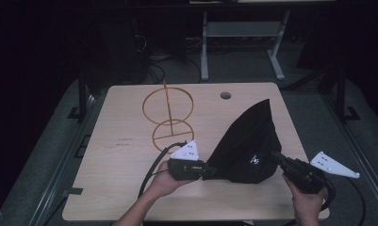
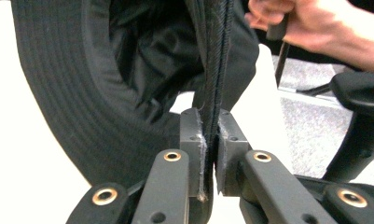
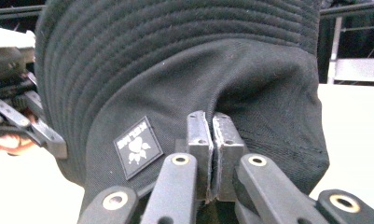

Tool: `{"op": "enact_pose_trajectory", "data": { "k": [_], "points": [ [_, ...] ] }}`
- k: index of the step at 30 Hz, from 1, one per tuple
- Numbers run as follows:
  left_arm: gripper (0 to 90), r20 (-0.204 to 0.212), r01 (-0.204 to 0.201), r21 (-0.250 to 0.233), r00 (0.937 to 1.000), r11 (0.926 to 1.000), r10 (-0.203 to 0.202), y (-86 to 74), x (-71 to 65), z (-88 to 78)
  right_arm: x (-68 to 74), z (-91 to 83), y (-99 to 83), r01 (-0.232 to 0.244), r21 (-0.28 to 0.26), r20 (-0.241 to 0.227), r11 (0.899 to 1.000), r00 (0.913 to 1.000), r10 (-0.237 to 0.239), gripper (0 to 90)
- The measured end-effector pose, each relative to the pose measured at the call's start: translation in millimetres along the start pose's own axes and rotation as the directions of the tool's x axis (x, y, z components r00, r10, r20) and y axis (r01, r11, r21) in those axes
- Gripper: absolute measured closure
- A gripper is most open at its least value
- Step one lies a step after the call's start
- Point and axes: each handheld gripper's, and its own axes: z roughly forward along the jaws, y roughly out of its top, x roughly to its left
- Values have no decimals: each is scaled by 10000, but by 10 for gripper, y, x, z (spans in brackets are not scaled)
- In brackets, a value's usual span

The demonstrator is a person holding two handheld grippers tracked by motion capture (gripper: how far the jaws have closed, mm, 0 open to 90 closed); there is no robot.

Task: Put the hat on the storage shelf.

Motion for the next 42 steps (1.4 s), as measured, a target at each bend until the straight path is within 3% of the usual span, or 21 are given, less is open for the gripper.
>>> {"op": "enact_pose_trajectory", "data": {
  "k": [7, 12, 23, 42],
  "points": [
    [779, -339, -135, 203, 9993, 9997, 142, -3, -16, 14, 13, -63, 139, 171, -241, -5, 9996, 9999, -171, 877],
    [717, -503, -165, 317, 9986, 9994, 181, -10, -26, 2, 7, -79, 261, 546, -29, 54, 9985, 9985, -546, 877],
    [649, -911, -278, 581, 9953, 9979, 330, -59, -66, -97, 9, -99, 419, 739, 40, 41, 9973, 9973, -740, 877],
    [590, -1373, 88, 802, 9905, 9967, 23, -395, -103, -310, 33, -74, 684, 966, 164, -107, 9952, 9953, -964, 877]
  ]
}}
